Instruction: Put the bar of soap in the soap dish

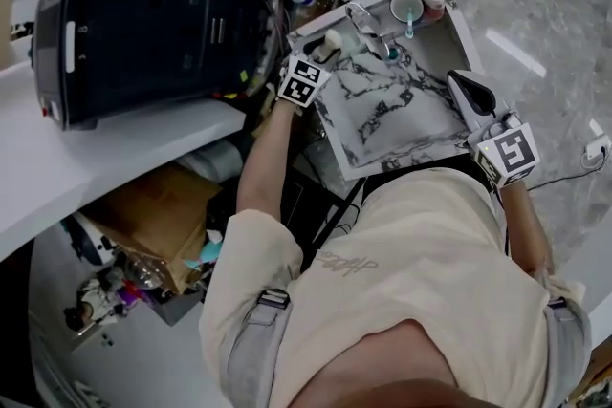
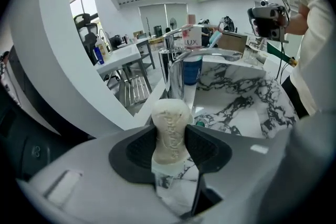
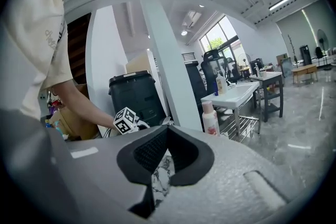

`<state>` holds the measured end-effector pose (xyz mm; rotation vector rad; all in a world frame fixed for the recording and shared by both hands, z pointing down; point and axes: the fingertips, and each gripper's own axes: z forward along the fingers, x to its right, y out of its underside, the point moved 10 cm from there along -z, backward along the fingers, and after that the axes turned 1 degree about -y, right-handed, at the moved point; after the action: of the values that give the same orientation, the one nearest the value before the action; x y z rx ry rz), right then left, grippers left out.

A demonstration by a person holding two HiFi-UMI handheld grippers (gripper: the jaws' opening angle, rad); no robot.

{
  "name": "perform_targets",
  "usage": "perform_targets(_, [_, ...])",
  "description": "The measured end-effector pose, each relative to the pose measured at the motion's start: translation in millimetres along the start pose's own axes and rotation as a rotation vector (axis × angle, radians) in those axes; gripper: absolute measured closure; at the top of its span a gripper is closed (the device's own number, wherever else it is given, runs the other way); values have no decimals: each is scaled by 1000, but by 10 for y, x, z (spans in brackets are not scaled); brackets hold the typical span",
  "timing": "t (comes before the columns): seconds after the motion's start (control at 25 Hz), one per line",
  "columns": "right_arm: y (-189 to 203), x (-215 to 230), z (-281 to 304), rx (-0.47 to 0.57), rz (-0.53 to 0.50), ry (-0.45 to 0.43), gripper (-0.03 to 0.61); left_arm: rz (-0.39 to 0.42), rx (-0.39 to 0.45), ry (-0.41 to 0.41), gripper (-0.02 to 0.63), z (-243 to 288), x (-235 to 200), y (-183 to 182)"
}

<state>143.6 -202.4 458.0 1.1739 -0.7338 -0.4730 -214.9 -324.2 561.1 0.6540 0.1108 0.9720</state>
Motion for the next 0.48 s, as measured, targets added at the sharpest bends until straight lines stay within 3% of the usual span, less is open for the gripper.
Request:
perform_targets(0.28, [44,75,-57,-20,25,34,577,27,-96,73,419,275,-124,2])
perform_targets(0.48, [88,70,-48,-18,35,43,577,102,-164,118,419,431,-121,-1])
